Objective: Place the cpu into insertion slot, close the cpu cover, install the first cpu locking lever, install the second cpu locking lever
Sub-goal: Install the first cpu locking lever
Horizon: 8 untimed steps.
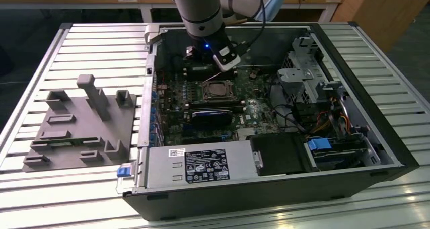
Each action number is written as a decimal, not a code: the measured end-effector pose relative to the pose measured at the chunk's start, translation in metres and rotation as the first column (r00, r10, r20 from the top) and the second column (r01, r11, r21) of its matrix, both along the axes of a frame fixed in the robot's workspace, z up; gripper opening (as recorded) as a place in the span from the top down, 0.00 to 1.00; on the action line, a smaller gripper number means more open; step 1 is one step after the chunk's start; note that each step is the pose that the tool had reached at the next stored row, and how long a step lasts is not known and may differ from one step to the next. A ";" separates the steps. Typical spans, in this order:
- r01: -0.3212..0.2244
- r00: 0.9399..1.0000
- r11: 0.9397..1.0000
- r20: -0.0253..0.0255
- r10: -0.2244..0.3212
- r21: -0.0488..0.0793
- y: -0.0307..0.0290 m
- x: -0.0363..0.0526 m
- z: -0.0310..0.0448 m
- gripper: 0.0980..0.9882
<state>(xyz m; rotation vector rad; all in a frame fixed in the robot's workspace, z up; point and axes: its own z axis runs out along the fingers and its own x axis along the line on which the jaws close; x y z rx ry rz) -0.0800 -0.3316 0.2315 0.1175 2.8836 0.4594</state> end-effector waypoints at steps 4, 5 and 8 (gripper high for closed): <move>0.013 1.000 1.000 0.000 -0.013 -0.001 0.0001 -0.0001 -0.0012 0.99; 0.022 1.000 1.000 0.000 -0.022 -0.003 0.0000 -0.0001 -0.0018 0.99; 0.047 0.999 0.999 0.000 -0.047 -0.006 0.0000 0.0000 -0.0039 0.99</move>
